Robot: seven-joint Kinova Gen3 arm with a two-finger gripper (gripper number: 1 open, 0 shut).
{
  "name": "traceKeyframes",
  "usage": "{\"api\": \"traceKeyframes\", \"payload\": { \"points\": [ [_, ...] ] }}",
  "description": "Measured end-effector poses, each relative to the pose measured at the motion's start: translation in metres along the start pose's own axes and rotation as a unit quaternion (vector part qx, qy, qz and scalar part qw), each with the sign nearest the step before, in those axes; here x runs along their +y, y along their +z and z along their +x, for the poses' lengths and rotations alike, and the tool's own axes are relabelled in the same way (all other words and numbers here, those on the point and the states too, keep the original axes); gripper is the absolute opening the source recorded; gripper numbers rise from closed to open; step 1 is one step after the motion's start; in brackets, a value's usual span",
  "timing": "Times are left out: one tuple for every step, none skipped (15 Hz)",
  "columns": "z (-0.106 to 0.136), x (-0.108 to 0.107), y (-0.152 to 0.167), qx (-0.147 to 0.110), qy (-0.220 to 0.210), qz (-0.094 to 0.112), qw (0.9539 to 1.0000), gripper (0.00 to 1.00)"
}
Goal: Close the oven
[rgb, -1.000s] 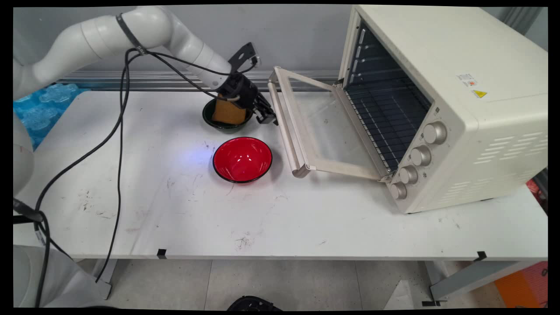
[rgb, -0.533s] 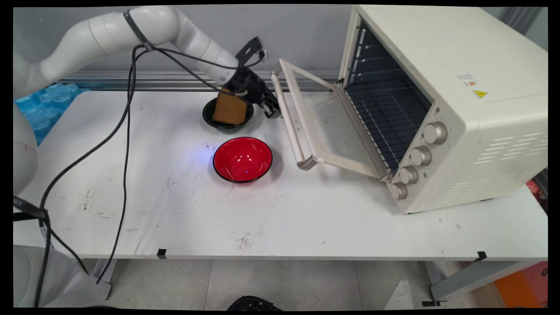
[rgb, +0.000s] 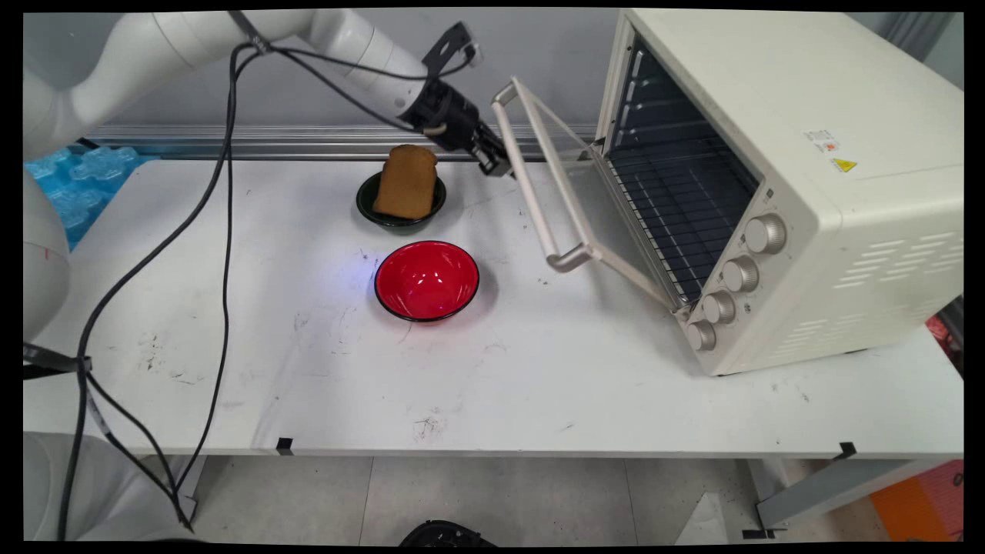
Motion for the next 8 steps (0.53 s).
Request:
{"api": "traceKeyframes", "payload": {
  "points": [
    [0.008,0.0,-0.003,0.004,0.0,0.0,1.0,0.0],
    [0.014,0.001,-0.004,0.007,0.001,0.0,1.0,0.0],
    [0.019,0.001,-0.006,0.01,0.001,0.0,1.0,0.0],
    [0.024,0.002,-0.007,0.013,0.002,-0.001,0.9999,0.0],
    [0.03,0.002,-0.007,0.016,0.003,-0.001,0.9999,0.0],
    [0.036,0.003,-0.008,0.019,0.003,-0.002,0.9998,0.0],
    [0.04,0.003,-0.009,0.022,0.004,-0.002,0.9997,0.0],
    [0.048,0.004,-0.01,0.027,0.003,-0.003,0.9996,0.0]
  ]
}}
